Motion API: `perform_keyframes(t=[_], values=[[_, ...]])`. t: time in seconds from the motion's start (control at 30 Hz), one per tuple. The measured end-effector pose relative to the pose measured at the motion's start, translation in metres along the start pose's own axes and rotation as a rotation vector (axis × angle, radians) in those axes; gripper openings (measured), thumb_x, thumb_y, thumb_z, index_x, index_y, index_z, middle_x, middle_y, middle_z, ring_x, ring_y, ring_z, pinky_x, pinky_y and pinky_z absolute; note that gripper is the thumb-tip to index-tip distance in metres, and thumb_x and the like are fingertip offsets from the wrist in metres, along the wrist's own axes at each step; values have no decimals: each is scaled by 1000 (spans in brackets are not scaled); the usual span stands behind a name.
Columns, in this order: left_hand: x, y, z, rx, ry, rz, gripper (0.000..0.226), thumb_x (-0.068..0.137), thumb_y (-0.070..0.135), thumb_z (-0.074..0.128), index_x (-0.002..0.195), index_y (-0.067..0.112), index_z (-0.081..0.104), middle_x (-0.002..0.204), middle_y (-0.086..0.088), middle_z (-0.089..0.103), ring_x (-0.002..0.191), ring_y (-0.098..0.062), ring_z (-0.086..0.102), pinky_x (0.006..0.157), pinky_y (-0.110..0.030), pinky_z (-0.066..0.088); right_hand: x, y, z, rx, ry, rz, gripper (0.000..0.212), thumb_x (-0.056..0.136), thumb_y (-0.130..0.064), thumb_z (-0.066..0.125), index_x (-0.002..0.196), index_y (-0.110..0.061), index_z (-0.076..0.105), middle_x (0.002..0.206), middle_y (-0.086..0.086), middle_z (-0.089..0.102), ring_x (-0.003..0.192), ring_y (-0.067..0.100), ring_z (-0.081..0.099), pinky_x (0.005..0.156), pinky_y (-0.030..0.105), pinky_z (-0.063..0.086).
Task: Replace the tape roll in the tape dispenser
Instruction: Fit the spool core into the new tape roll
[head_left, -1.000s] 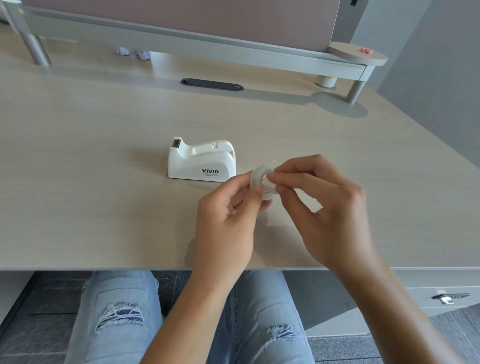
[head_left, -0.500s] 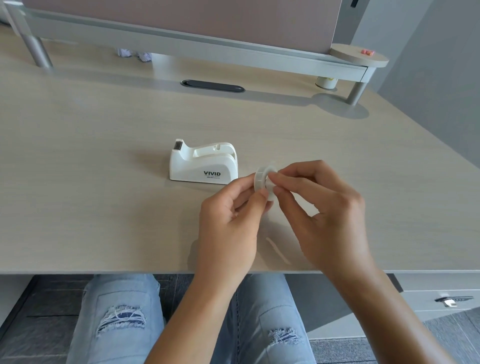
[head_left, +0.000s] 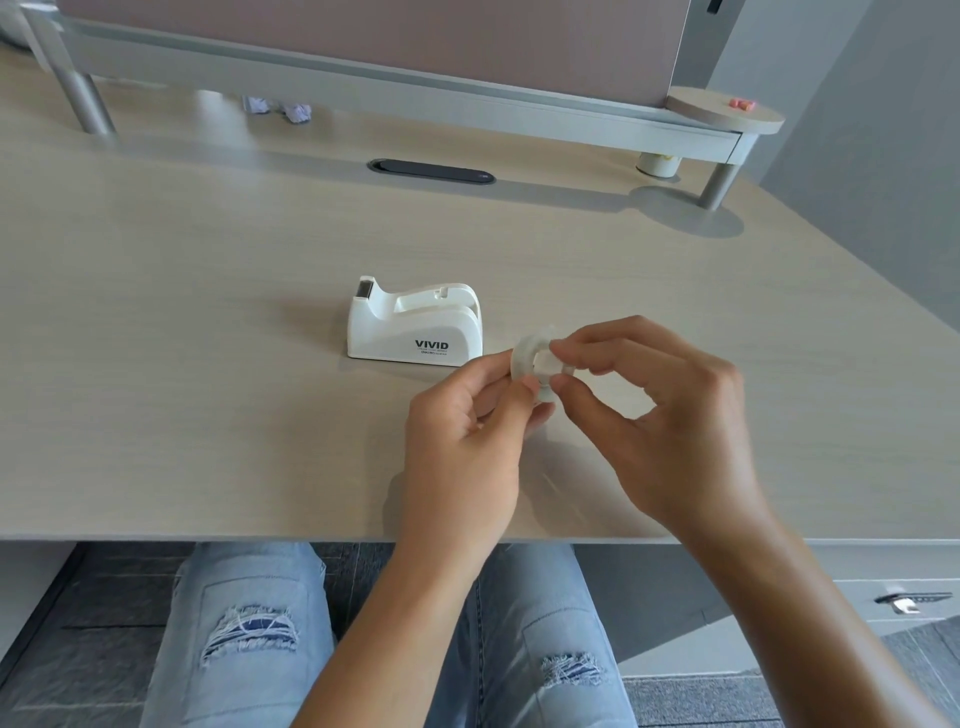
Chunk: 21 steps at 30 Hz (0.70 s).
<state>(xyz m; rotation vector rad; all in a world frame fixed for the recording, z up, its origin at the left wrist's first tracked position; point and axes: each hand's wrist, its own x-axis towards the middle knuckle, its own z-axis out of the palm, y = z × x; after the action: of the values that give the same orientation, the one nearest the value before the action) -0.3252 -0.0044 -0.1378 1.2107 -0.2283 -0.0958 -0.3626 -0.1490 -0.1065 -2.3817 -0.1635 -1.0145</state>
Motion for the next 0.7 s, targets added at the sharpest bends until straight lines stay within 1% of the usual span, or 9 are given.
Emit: perform_keyframes(t=[0.03,0.13,0.23,0.3,0.37,0.4,0.47,0.57,0.7], values=[[0,0,0,4,-1,0,24,102,-1,60,110,7,81,104,-6,84,98,-16,79,94,-35,63,0,1,0,-13,1,-13,16,86,-4,84,101,-8,83,98,0,76,84,-10,63,82,4,45],[0,-1,0,23,-8,0,26,102,-2,59,108,7,82,103,-7,84,99,-19,79,95,-38,63,0,3,1,-36,7,-62,15,86,-4,84,101,-5,84,100,7,78,87,6,69,85,7,49],[0,-1,0,26,-3,-2,23,102,-1,59,105,5,81,102,-6,84,94,-16,80,96,-41,63,0,5,-1,-6,-7,-86,16,87,-5,84,102,-6,83,101,6,78,89,12,73,85,14,54],[-1,-1,-1,27,-4,2,20,102,0,60,103,2,80,102,-6,84,94,-16,80,97,-42,63,0,5,-3,60,-20,-24,20,86,-7,85,106,-9,82,101,2,79,90,12,74,85,22,57],[-1,-1,-1,29,-4,11,18,103,2,61,104,2,79,102,-7,85,95,-17,81,96,-43,63,-1,5,-4,216,-24,117,28,83,-11,88,110,-12,79,101,-2,79,91,14,75,86,30,61],[-2,-1,-1,26,-4,11,19,103,3,61,107,3,79,102,-7,85,95,-19,81,95,-42,63,-1,6,-4,289,-17,175,29,82,-13,89,109,-13,79,100,-2,80,90,17,76,86,34,62],[-2,0,-1,14,-14,7,21,104,3,60,111,5,80,103,-7,85,98,-20,81,95,-41,63,-1,6,-3,329,-6,198,24,81,-16,89,103,-18,80,97,-1,79,85,21,76,82,38,63],[-2,1,-1,11,-21,3,22,104,3,59,113,7,80,105,-6,85,99,-19,81,96,-42,63,-2,6,-1,291,-15,160,21,84,-17,86,104,-20,81,96,0,77,82,18,76,80,35,62],[-2,0,-1,12,-17,2,21,104,2,60,109,5,80,105,-8,84,100,-20,80,97,-41,63,-3,7,-2,-5,-28,-63,20,91,-11,81,110,-6,81,99,6,73,82,3,68,80,16,54]])
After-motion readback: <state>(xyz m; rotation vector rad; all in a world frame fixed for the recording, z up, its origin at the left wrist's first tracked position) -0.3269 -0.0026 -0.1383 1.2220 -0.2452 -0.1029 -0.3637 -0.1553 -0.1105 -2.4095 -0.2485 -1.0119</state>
